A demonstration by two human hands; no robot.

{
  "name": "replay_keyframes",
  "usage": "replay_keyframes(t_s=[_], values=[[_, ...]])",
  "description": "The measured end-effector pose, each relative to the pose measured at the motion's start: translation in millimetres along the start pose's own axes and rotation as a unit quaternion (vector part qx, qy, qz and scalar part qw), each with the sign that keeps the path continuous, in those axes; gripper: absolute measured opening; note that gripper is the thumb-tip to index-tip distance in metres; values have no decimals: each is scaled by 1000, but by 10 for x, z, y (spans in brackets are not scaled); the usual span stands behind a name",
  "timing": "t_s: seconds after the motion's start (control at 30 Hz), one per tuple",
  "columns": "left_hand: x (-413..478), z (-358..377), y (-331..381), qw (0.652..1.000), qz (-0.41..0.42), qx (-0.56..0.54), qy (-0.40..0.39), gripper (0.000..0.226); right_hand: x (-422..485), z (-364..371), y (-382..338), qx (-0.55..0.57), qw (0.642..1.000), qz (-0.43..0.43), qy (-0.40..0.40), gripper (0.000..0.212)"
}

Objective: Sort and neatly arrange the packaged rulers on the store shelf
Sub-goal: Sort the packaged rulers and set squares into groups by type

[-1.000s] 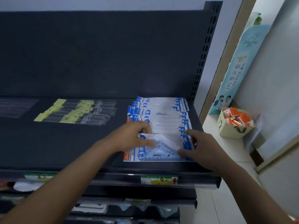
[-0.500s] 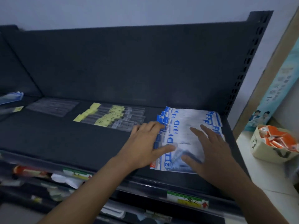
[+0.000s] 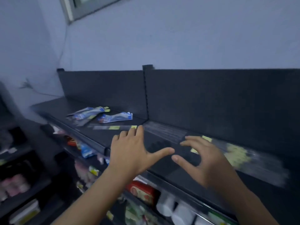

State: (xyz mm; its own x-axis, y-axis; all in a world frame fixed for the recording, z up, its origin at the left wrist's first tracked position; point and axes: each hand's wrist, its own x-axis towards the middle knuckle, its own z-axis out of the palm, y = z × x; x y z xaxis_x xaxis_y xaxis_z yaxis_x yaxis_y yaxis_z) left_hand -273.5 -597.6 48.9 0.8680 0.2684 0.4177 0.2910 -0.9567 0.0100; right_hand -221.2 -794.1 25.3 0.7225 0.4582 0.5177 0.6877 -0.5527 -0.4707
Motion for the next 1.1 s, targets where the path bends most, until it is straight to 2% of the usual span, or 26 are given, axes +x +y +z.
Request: replay_keyframes(t_s=[0.13, 0.3, 0.43, 0.63, 0.87, 1.1], values=[[221, 36, -1054, 997, -51, 53, -12, 129, 631, 753, -564, 9, 1000, -30, -1, 70], [559, 254, -1978, 994, -71, 71, -33, 124, 1208, 1501, -931, 3, 999, -27, -26, 73], [943, 549, -2549, 991, -81, 87, -55, 122, 1730, 2005, -939, -36, 998, -15, -52, 67], [1651, 1123, -3329, 988, -70, 78, -116, 110, 2512, 2818, -719, -78, 983, -15, -166, 74], [2474, 1550, -4030, 985, -88, 84, -121, 78, 3310, 3616, -846, -48, 974, -34, -217, 52], [3130, 1968, -4559, 985, -67, 49, -151, 50, 3790, 4161, -1160, -37, 974, -31, -221, 38]])
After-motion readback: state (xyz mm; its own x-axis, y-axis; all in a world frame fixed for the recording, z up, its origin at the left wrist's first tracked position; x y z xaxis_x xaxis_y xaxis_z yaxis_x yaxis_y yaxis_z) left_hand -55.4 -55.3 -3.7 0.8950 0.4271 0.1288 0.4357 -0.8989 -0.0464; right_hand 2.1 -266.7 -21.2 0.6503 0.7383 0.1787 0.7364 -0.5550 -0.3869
